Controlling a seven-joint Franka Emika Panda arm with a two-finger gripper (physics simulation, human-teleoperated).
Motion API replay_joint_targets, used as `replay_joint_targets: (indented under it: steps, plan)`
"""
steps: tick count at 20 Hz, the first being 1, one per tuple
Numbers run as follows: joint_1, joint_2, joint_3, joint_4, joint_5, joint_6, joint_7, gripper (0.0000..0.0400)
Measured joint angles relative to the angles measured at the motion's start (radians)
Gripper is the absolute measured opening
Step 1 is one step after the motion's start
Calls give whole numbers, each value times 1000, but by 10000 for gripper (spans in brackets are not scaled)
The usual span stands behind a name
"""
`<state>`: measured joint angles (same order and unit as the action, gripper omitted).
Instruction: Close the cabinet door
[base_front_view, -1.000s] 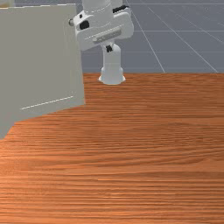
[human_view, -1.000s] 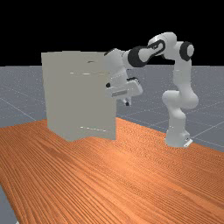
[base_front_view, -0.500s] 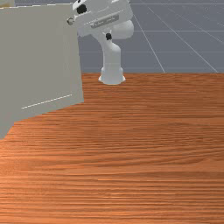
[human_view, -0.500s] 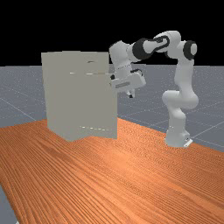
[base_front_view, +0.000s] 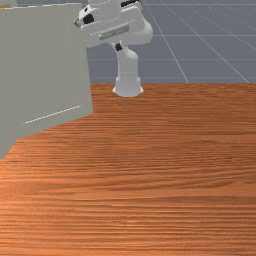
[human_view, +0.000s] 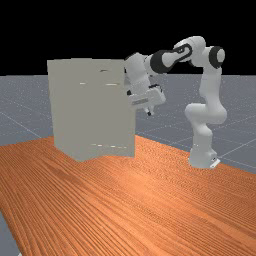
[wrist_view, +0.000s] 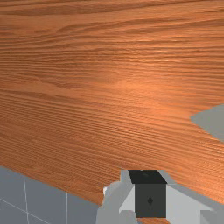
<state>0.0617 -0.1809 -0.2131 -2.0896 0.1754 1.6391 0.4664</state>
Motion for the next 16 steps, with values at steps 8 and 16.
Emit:
replay_joint_targets:
  steps: [8, 16]
  plan:
    - [-79, 6, 97, -15, -55, 35, -60, 0]
    - [-278, 9, 310, -23, -109, 39, -216, 0]
